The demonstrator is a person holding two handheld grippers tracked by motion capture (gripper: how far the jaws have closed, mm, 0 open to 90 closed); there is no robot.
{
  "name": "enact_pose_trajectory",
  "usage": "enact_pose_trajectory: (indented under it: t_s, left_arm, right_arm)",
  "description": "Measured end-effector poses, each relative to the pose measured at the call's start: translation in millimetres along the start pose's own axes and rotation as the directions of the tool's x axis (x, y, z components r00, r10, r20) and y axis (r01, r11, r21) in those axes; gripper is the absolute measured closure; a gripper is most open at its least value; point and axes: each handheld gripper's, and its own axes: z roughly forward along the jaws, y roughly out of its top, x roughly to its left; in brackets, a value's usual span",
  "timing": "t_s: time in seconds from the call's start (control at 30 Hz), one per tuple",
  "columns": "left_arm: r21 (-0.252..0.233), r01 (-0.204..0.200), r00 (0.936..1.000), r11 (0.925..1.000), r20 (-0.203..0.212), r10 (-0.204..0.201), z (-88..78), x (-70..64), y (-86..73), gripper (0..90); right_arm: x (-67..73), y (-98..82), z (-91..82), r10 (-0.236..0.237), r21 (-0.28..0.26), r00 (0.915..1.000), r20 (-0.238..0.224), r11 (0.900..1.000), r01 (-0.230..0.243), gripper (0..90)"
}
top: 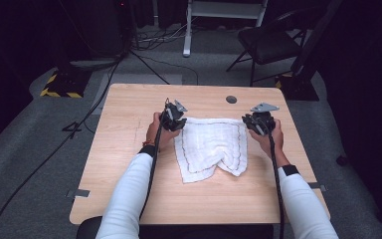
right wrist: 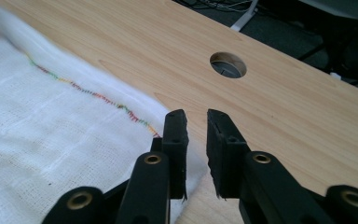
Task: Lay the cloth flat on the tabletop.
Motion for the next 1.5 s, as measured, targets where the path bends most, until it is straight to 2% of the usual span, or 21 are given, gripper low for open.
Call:
enact_pose_trajectory:
  t_s: [0.23, 0.27, 0.33, 0.37, 0.4, 0.47, 0.5, 0.53, 0.6, 0.67, 0.7, 0.8, 0.87, 0.9, 0.97, 1.1, 1.17, 1.2, 1.37, 1.43, 1.5]
  left_arm:
    - [-0.051, 0.0, 0.9968, 0.9987, 0.08, 0.004, -19.4, -7.7, -7.2, 45.6]
    - [-0.059, -0.012, 0.995, 0.9982, 0.098, 0.017, -30.8, -16.2, -11.2, 41.3]
    - [-0.065, -0.023, 0.9922, 0.9976, 0.121, 0.031, -37.3, -21.8, -13.9, 35.4]
    - [-0.077, -0.04, 0.9888, 0.9962, 0.14, 0.051, -43.8, -27.4, -17.5, 33.9]
    - [-0.08, -0.058, 0.985, 0.9951, 0.158, 0.07, -49.7, -33.5, -21.5, 33.9]
    - [-0.076, -0.092, 0.9795, 0.9928, 0.173, 0.104, -59.5, -46.7, -29.7, 28.7]
    - [-0.069, -0.114, 0.975, 0.9911, 0.184, 0.125, -67.7, -59.1, -38.5, 25.3]
    - [-0.069, -0.114, 0.975, 0.9911, 0.184, 0.125, -67.7, -59.1, -38.5, 25.0]
    - [-0.08, -0.114, 0.9608, 0.9903, 0.245, 0.13, -75.9, -71.5, -50.8, 25.0]
    - [-0.072, -0.136, 0.9515, 0.9881, 0.268, 0.151, -80.1, -83.1, -59.8, 24.0]
    - [-0.064, -0.153, 0.9446, 0.9862, 0.284, 0.165, -82.0, -89.4, -64.6, 24.0]
    - [-0.047, -0.183, 0.9266, 0.9819, 0.325, 0.188, -85.1, -106.0, -77.8, 24.6]
    - [-0.017, -0.228, 0.9112, 0.9735, 0.349, 0.22, -84.8, -113.4, -83.0, 29.7]
    - [-0.007, -0.231, 0.9047, 0.973, 0.367, 0.217, -83.0, -116.0, -85.1, 33.5]
    - [0.005, -0.237, 0.8996, 0.9715, 0.379, 0.218, -79.4, -117.3, -85.9, 35.9]
    - [0.009, -0.234, 0.8924, 0.9721, 0.398, 0.212, -71.9, -112.8, -86.1, 47.8]
    - [0.007, -0.234, 0.8924, 0.9723, 0.399, 0.212, -71.3, -110.9, -85.8, 54.9]
    - [0.0, -0.227, 0.8944, 0.9739, 0.396, 0.208, -70.7, -109.3, -86.2, 59.8]
    - [0.001, -0.24, 0.8923, 0.9707, 0.394, 0.22, -73.2, -101.1, -87.5, 78.9]
    - [-0.02, -0.256, 0.892, 0.9666, 0.381, 0.244, -80.5, -98.1, -86.4, 81.5]
    - [-0.048, -0.242, 0.8964, 0.969, 0.371, 0.243, -87.7, -94.6, -84.8, 82.6]
  right_arm:
    - [3.5, -9.1, -15.2, -0.011, -0.017, 0.9991, -0.04, 1.0, 0.011, 72.8]
    - [6.5, -14.9, -26.2, -0.008, -0.028, 0.9957, -0.093, 1.0, 0.005, 71.4]
    - [9.6, -18.5, -32.1, -0.025, -0.031, 0.9928, -0.117, 0.999, 0.021, 71.2]
    - [17.3, -26.5, -43.6, -0.057, -0.037, 0.9829, -0.175, 0.998, 0.052, 69.4]
    - [17.3, -26.5, -43.6, -0.057, -0.037, 0.9829, -0.175, 0.998, 0.052, 69.4]
    - [25.3, -33.5, -56.2, -0.08, -0.046, 0.973, -0.216, 0.996, 0.072, 68.8]
    - [33.8, -39.4, -68.2, -0.096, -0.05, 0.959, -0.267, 0.995, 0.086, 66.2]
    - [33.8, -39.4, -68.2, -0.096, -0.05, 0.959, -0.267, 0.995, 0.086, 66.2]
    - [43.2, -44.4, -77.2, -0.123, -0.058, 0.9414, -0.314, 0.992, 0.11, 63.7]
    - [58.2, -51.6, -86.3, -0.17, -0.056, 0.9221, -0.347, 0.985, 0.161, 61.6]
    - [58.2, -51.6, -86.3, -0.17, -0.056, 0.9221, -0.347, 0.985, 0.161, 61.6]
    - [74.0, -61.6, -91.6, -0.2, -0.048, 0.8966, -0.395, 0.979, 0.197, 59.4]
    - [84.5, -69.2, -91.7, -0.225, -0.035, 0.8763, -0.426, 0.972, 0.232, 59.0]
    - [87.5, -71.7, -91.5, -0.235, -0.03, 0.8729, -0.428, 0.969, 0.246, 59.0]
    - [91.8, -77.6, -88.5, -0.246, -0.014, 0.8622, -0.443, 0.963, 0.268, 59.0]
    - [93.6, -86.7, -80.3, -0.254, 0.028, 0.8649, -0.433, 0.955, 0.294, 69.3]
    - [92.5, -87.4, -79.3, -0.252, 0.029, 0.8673, -0.429, 0.956, 0.292, 71.8]
    - [90.2, -88.1, -78.4, -0.246, 0.031, 0.8731, -0.421, 0.958, 0.285, 78.8]
    - [86.4, -89.2, -79.6, -0.249, 0.03, 0.8724, -0.421, 0.957, 0.287, 88.3]
    - [84.4, -87.8, -82.8, -0.252, 0.017, 0.8723, -0.419, 0.958, 0.285, 88.6]
    - [82.2, -85.7, -88.0, -0.251, 0.0, 0.872, -0.42, 0.961, 0.277, 88.7]
